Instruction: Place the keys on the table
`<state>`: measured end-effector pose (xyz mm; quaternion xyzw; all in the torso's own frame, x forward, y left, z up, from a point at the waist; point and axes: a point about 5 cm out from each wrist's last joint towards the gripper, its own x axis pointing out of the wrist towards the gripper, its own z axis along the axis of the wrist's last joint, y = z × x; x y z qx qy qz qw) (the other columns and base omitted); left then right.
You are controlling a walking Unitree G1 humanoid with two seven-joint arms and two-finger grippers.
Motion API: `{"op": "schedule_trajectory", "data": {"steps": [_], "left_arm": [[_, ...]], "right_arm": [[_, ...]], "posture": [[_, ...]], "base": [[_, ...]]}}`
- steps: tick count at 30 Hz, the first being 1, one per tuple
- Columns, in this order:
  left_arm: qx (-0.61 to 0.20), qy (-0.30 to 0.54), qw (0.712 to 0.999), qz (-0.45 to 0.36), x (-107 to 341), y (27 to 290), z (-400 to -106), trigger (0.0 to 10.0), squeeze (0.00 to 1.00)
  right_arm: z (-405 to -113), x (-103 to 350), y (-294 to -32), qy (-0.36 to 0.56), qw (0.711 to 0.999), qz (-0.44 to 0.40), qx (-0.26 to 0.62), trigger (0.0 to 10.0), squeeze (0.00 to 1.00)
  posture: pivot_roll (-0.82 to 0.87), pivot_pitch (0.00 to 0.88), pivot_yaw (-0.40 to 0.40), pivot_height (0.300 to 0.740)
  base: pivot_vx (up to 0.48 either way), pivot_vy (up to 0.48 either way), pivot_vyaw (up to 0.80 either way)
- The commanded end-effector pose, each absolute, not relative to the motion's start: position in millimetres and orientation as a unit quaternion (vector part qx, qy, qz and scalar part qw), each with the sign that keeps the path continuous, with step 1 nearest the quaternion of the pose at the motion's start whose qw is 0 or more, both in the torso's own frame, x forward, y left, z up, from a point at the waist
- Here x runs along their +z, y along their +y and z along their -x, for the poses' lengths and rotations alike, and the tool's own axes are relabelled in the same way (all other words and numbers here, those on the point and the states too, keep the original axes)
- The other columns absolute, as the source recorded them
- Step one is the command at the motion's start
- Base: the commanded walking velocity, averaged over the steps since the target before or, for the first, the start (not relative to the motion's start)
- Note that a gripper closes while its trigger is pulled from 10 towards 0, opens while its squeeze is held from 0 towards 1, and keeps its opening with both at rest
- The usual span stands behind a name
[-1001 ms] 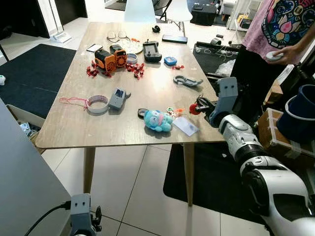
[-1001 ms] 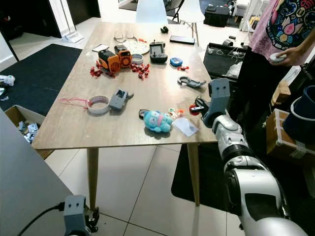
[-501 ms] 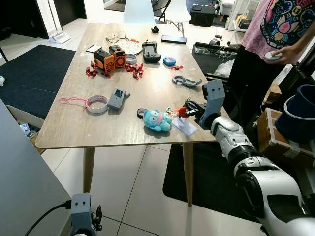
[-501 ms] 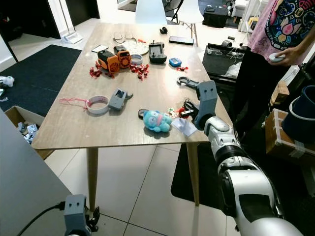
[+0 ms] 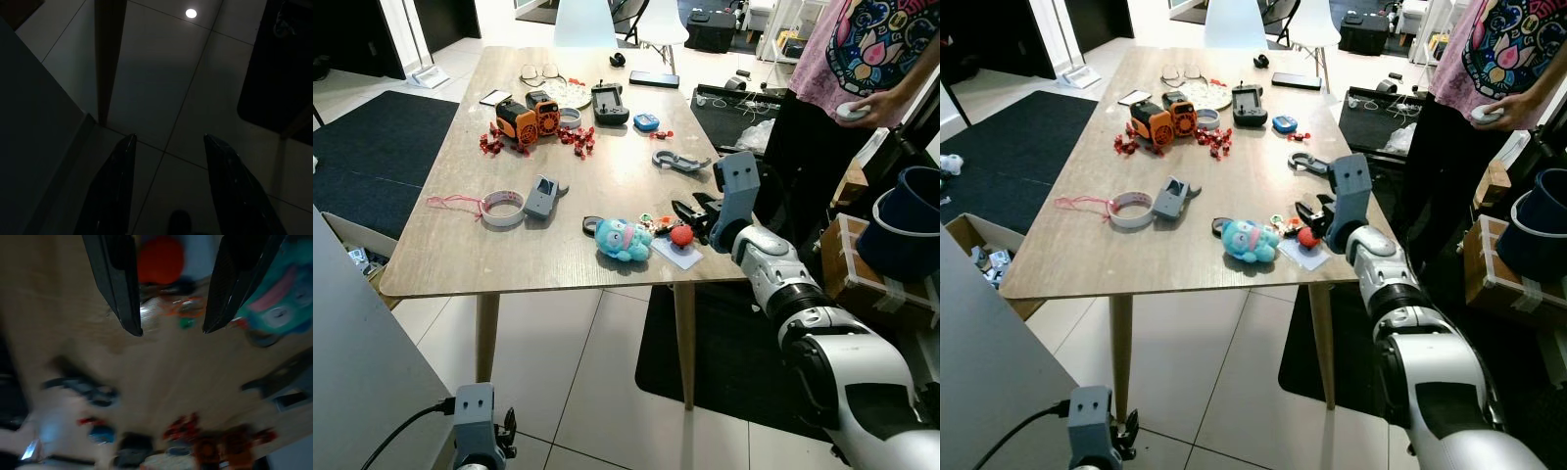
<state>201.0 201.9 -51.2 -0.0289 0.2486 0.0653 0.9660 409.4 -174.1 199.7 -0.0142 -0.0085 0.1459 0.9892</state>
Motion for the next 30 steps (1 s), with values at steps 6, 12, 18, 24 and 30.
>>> {"op": "schedule_trajectory", "data": {"steps": [6, 12, 18, 24, 30], "left_arm": [[0.071, 0.261, 0.962, 0.031, -56.1, 202.2, -193.2, 10.0, 0.00], [0.076, 0.270, 0.959, 0.028, -59.7, 204.6, -185.6, 10.0, 0.00], [0.077, 0.283, 0.956, 0.024, -62.6, 207.9, -181.5, 10.0, 0.00], [0.064, 0.290, 0.954, 0.030, -63.5, 205.1, -183.2, 10.0, 0.00], [0.063, 0.285, 0.956, 0.033, -61.9, 199.9, -188.4, 10.0, 0.00]], "right_arm": [[-388.5, 191.9, -265.6, -0.057, 0.991, -0.072, -0.101, 10.0, 0.00], [-312.3, 104.2, -347.4, 0.051, 0.949, -0.107, -0.292, 10.0, 0.00], [-229.7, -2.3, -332.9, 0.270, 0.919, -0.063, -0.279, 10.0, 0.00], [-204.7, -47.7, -277.7, 0.356, 0.916, -0.076, -0.171, 10.0, 0.00], [-205.8, -63.1, -217.4, 0.369, 0.924, -0.095, -0.028, 10.0, 0.00]], "posture": [[0.07, 0.077, -0.050, 0.740], [0.07, 0.062, -0.054, 0.740], [0.06, 0.054, -0.046, 0.740], [0.06, 0.052, -0.036, 0.740], [0.06, 0.045, -0.041, 0.740]], "base": [[0.000, 0.000, 0.00], [0.000, 0.000, 0.00], [0.000, 0.000, 0.00], [0.000, 0.000, 0.00], [0.000, 0.000, 0.00]]}}
